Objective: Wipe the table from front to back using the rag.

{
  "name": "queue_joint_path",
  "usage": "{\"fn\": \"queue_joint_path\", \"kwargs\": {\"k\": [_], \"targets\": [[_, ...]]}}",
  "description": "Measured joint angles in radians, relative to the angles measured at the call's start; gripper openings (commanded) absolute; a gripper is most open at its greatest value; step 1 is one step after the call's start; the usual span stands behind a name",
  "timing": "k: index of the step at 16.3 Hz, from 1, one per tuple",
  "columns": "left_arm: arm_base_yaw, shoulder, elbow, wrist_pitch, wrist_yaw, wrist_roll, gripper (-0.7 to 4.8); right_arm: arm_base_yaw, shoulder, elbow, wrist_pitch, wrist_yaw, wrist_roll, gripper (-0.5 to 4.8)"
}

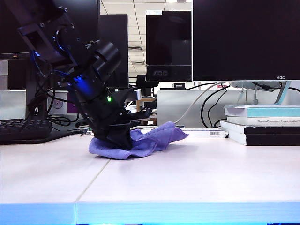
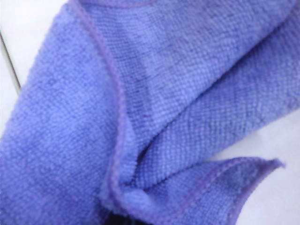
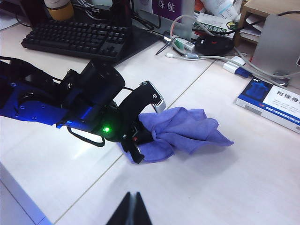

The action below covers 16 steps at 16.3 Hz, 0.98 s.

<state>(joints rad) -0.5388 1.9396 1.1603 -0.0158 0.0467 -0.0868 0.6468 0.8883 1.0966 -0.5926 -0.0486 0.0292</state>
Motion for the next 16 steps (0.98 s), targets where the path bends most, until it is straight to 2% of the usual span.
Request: {"fn": "queue_joint_path", "kwargs": {"k": [11,16], "targets": [[-0.085,-0.224,-0.272,-0.016,0.005,-0.047,-0.06,0.000,0.000,0.000,0.000,0.000,0.000,0.04],[-0.164,-0.335,-0.410,-0.001,0.002,-0.090,-0.06,0.000,0.000,0.000,0.000,0.000,0.000,0.04]]}}
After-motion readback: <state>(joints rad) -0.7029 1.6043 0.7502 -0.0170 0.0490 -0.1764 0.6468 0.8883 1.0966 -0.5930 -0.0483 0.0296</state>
